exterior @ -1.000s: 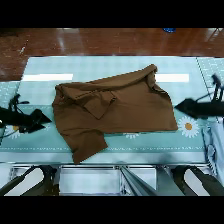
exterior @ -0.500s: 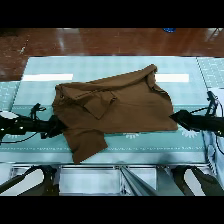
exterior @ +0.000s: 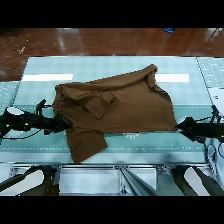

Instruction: Fold the shirts.

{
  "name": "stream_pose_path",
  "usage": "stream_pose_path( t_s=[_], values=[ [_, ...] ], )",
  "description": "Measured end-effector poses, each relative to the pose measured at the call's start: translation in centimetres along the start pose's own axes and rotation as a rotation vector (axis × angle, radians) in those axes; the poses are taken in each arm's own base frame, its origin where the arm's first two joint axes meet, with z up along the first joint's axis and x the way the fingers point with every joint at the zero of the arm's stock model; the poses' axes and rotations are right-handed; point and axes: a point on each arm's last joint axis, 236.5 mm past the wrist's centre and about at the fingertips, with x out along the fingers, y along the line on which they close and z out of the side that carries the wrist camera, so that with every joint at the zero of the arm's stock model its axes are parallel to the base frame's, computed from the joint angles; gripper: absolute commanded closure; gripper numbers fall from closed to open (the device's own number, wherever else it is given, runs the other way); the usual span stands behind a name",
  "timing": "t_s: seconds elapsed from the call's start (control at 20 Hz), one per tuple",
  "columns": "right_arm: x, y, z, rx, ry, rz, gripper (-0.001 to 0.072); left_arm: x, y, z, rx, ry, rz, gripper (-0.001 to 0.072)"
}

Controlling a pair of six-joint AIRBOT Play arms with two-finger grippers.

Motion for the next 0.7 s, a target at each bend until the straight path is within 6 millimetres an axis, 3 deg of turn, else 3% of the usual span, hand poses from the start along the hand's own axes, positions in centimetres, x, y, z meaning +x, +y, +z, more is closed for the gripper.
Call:
stream_pose_path(
  t_s=[0.15, 0.3, 0.4, 0.5, 0.55, 0.7],
  values=[
    [1.3, -0.2, -0.6, 0.022, 0.067, 0.021, 0.0303, 0.0, -0.2, 0.0, 0.003, 0.001, -0.004, 0.0680],
    [2.5, 0.8, 0.2, 0.045, 0.073, 0.087, 0.0305, 0.0, -0.2, 0.1, 0.007, 0.000, -0.005, 0.0680],
    [3.4, 1.9, 1.1, 0.046, 0.073, 0.129, 0.0387, 0.0, -0.2, 0.1, 0.006, -0.004, -0.005, 0.0680],
    [4.4, 3.0, 2.1, 0.009, 0.074, 0.138, 0.0628, -0.1, -0.3, 0.3, 0.006, -0.010, -0.007, 0.0680],
    [4.7, 3.7, 2.7, -0.030, 0.068, 0.132, 0.0686, -0.1, -0.4, 0.5, 0.006, -0.014, -0.010, 0.0680],
    [4.0, 8.5, 5.3, -0.170, 0.022, 0.172, 0.0687, -1.0, -1.4, 1.5, 0.032, -0.033, -0.019, 0.0680]
  ],
)
